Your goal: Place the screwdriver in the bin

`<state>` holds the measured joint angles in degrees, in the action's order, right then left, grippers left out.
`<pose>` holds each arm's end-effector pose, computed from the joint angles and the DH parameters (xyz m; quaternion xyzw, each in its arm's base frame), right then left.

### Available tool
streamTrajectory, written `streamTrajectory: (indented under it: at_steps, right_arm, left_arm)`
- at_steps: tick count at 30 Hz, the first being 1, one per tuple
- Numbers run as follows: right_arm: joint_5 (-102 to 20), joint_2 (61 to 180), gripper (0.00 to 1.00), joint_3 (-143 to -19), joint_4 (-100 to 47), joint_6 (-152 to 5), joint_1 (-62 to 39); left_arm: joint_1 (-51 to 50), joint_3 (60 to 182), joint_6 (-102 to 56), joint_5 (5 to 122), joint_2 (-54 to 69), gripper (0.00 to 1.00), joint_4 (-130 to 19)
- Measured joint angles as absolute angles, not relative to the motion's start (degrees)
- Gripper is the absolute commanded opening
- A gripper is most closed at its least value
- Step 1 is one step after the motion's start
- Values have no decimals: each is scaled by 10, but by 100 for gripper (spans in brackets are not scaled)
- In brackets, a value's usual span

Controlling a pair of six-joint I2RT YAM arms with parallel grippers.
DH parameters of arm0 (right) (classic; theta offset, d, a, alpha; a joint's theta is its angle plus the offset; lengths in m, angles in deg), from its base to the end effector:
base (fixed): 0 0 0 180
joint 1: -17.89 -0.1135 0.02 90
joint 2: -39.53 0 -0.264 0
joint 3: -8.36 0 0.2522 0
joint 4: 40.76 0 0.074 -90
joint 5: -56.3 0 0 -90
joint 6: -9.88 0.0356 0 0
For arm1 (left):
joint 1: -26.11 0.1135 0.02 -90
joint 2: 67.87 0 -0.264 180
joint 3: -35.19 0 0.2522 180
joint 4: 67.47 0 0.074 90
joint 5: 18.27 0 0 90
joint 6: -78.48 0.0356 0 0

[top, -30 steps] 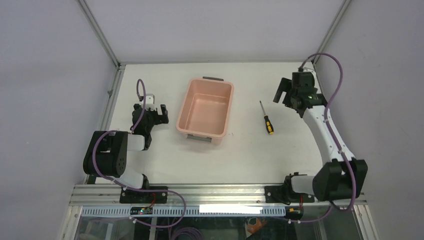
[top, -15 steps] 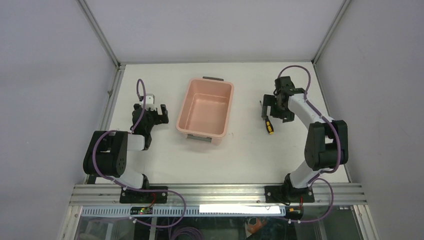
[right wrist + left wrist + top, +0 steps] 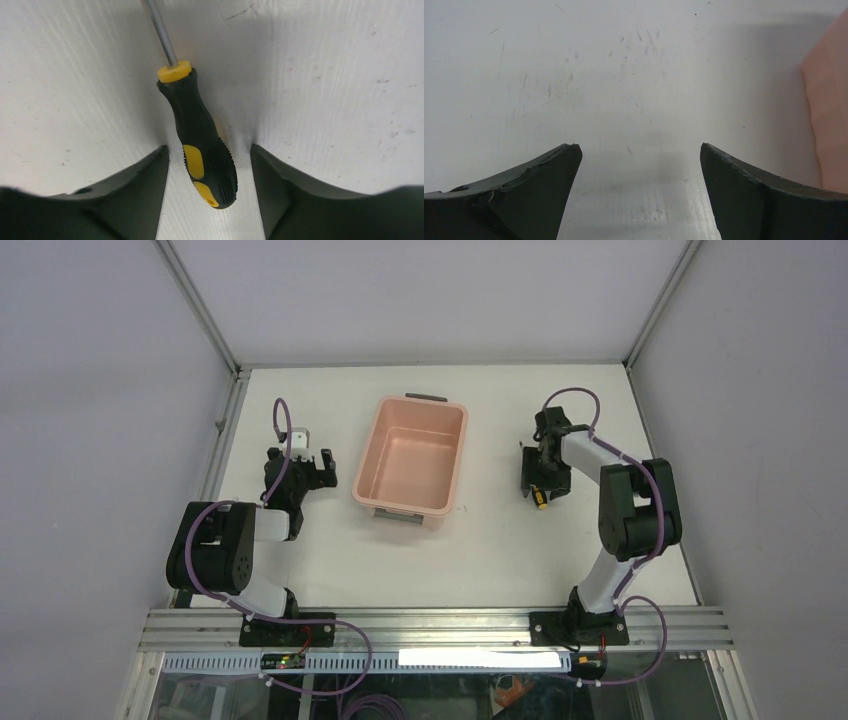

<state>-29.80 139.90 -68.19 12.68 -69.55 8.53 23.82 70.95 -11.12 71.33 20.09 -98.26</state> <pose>0.3185 0.0500 0.1645 0.0143 0.9932 -0.0141 0.1151 0.2670 -0.0109 0.1380 0.0214 0.8259 -0.0122 0.5633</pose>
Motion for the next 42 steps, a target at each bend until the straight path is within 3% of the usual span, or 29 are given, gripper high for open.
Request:
streamTrajectory:
  at_steps: [2, 3, 12, 23, 36, 42]
  right_arm:
    - [-297, 1399, 4, -682, 120, -695, 84]
    - [-296, 1399, 0, -682, 116, -696, 84]
    - [-282, 1389, 0, -718, 192, -660, 84]
    - [-219, 1298, 0, -951, 381, -589, 50]
    - [-206, 1403, 0, -1242, 431, -540, -205]
    - [-206, 1483, 0, -1265, 391, -524, -276]
  left_arm:
    - [238, 710, -111, 713, 201, 99, -983]
    - [238, 710, -111, 713, 201, 99, -983]
    - [238, 709, -111, 714, 201, 99, -983]
    - [238, 709, -111, 713, 201, 99, -983]
    - [238, 709, -111, 713, 201, 99, -983]
    - [238, 709, -111, 713, 201, 99, -983]
